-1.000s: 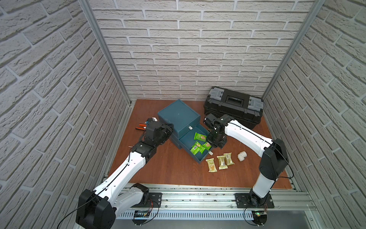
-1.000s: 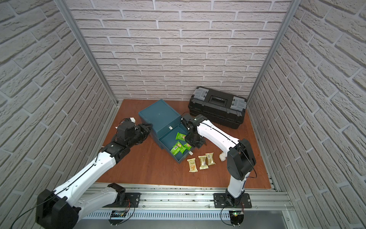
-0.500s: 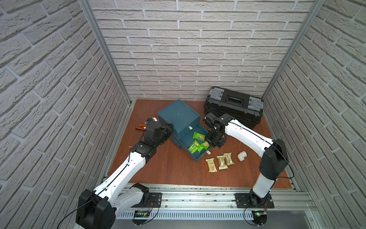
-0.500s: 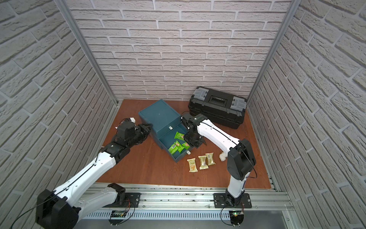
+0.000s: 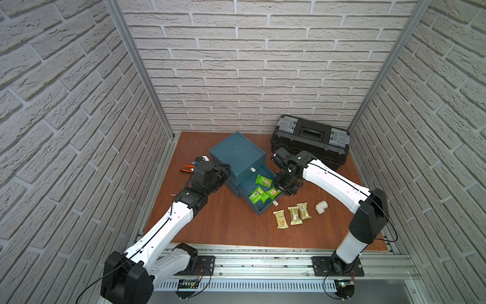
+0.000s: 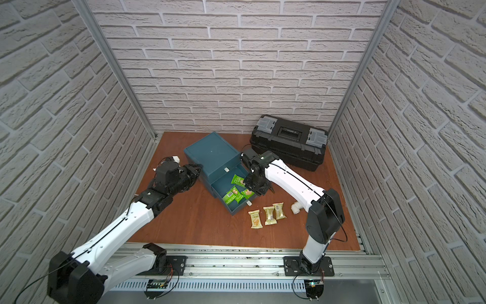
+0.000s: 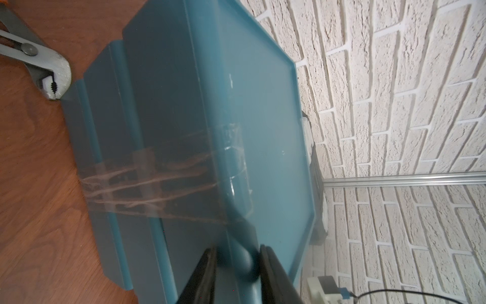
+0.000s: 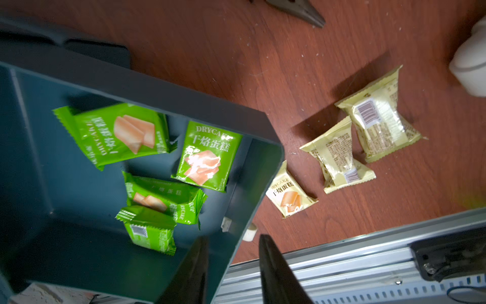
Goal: Take the cookies out of the drawer
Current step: Adjust the drawer in the storage box, then pick up the cookie from the drawer.
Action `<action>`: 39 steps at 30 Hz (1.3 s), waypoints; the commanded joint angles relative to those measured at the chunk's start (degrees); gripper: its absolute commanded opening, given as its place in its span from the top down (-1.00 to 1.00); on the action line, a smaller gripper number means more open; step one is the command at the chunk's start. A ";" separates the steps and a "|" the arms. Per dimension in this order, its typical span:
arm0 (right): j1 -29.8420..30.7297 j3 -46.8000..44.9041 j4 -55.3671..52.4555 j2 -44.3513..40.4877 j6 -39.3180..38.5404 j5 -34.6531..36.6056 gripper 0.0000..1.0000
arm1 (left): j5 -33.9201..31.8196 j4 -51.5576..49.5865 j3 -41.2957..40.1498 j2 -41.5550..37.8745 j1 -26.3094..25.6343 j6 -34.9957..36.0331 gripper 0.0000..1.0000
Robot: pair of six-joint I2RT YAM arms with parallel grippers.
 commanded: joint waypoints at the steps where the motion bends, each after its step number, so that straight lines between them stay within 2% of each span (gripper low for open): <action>1: 0.26 -2.22 6.01 -7.38 -11.60 4.01 -0.10 | 1.05 -6.16 -2.41 1.01 0.19 0.18 0.37; 5: 0.14 -9.59 21.85 -15.36 -33.92 3.30 -0.19 | 1.10 -6.12 -2.44 0.92 0.19 0.22 0.37; 6: 0.18 -10.08 23.39 -16.07 -39.17 3.95 -0.19 | 1.22 -6.12 -2.49 0.97 0.18 0.18 0.37; 8: 0.13 -10.90 27.09 -16.53 -53.29 0.61 -0.19 | 1.42 -6.06 -2.44 1.05 0.14 0.27 0.37; 14: 0.13 -15.56 33.43 -15.96 -89.13 -12.39 -0.21 | 1.53 -6.06 -2.52 1.01 0.19 0.23 0.37; 17: 0.13 -14.49 32.26 -12.89 -99.48 -12.46 -0.24 | 1.43 -6.25 -2.36 0.92 0.18 0.28 0.37; 21: -0.35 -8.06 26.09 -5.30 -105.61 -12.75 -0.24 | 1.28 -6.45 -2.38 0.98 0.19 0.34 0.37; 26: -1.05 -8.34 28.98 -1.02 -109.38 -12.65 -0.26 | 0.97 -7.02 -2.42 0.49 0.53 0.36 0.37; 39: -3.97 -6.92 33.20 7.16 -109.95 -12.14 -0.27 | 1.10 -8.01 -2.28 0.03 1.13 0.44 0.37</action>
